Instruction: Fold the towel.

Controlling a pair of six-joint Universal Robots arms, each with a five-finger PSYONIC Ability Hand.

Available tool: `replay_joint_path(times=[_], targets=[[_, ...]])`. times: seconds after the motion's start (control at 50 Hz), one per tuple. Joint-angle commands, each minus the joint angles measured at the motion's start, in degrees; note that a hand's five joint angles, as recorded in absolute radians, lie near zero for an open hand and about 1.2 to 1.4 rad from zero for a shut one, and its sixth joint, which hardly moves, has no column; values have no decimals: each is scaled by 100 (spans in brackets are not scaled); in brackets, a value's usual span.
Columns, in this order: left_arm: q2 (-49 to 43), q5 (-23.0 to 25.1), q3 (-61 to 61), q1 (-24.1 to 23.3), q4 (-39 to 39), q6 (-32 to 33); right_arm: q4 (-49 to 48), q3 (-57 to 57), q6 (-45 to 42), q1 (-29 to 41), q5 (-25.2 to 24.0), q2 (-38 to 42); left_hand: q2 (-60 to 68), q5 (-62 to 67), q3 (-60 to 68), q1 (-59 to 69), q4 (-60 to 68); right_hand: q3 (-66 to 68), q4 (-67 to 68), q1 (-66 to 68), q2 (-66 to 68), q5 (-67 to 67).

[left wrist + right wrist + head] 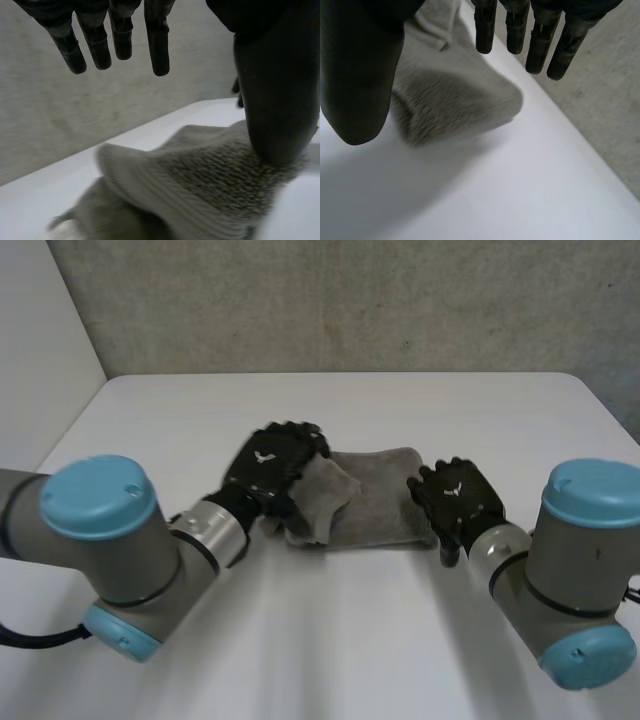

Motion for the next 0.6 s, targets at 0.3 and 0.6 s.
replay_joint_path(times=[0.3,0.6], targets=[[-1082,-474,965,-200,-58,36,-1159,346,10,96,3,225,-181,-91,-216,-220,-251,1553,1586,1540,1515,1735],[-307,-166,551,90,-269,80,-1291,355,107,184,29,242,106,195,70,66,35,1856,1889,1843,1818,2037]])
